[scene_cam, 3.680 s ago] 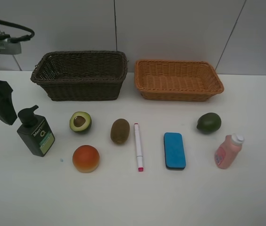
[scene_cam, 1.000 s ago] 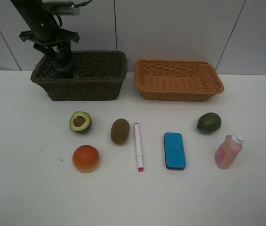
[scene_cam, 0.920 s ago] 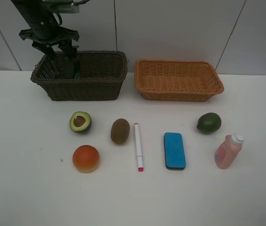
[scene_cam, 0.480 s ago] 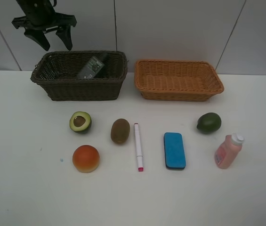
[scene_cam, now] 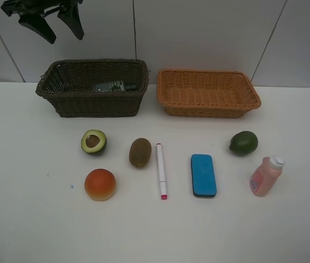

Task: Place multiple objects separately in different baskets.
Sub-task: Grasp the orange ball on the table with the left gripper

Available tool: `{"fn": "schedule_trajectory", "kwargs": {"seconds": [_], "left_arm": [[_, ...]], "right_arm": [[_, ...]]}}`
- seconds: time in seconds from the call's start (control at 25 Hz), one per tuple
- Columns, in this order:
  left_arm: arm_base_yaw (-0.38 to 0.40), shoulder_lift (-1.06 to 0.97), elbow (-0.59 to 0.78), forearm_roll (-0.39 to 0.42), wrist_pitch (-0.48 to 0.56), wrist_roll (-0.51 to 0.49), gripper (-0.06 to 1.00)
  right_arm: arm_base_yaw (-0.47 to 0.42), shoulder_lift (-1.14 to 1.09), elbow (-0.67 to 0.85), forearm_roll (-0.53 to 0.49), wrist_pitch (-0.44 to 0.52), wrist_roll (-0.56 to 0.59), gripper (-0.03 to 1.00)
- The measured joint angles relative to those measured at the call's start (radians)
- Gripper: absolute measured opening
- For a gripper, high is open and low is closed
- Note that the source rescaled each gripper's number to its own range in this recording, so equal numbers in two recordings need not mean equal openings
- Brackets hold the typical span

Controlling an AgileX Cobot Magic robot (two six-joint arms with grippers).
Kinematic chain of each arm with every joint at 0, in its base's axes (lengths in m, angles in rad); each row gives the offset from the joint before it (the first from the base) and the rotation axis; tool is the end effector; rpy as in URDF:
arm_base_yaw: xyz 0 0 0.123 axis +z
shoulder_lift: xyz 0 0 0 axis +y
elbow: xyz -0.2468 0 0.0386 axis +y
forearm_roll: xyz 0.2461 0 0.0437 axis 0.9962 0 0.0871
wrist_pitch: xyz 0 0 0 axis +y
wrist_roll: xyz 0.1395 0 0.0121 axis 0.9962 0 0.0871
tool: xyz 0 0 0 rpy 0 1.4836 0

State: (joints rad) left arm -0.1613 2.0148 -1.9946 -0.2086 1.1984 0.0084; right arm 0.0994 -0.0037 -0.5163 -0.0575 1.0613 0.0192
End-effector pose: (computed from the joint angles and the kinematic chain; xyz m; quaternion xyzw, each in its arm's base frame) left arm 0.4370 -0.0985 0.2441 0.0665 0.9685 -0.1192 0.2083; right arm 0.0709 0.0000 0.2596 -0.0326 0.8472 0.0027 0.5303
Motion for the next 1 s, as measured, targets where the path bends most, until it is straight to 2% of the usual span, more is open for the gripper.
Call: {"fn": "schedule_trajectory", "kwargs": {"seconds": [0.24,0.52,0.6,0.76,1.0], "left_arm": [[-0.143,-0.126,0.216,-0.019,-0.001,0.077,0.64],[-0.408,-0.091,0.242,0.025,-0.002,0.121,0.64],[-0.459,-0.079,0.251,0.051,-0.002,0.111,0.64],[-0.493,-0.077,0.312,0.106,-0.002,0.036,0.64],[-0.485,-0.147,0.537,0.118,-0.001,0.008,0.64]], "right_arm": [[0.000,0.000,0.000,0.000,0.000,0.000,0.75],[0.000,0.000,0.000,0.000,0.000,0.000,0.75],[0.000,0.000,0.000,0.000,0.000,0.000,0.75],[0.000,0.000,0.000,0.000,0.000,0.000,0.75],[0.000,0.000,0.000,0.000,0.000,0.000,0.75]]}}
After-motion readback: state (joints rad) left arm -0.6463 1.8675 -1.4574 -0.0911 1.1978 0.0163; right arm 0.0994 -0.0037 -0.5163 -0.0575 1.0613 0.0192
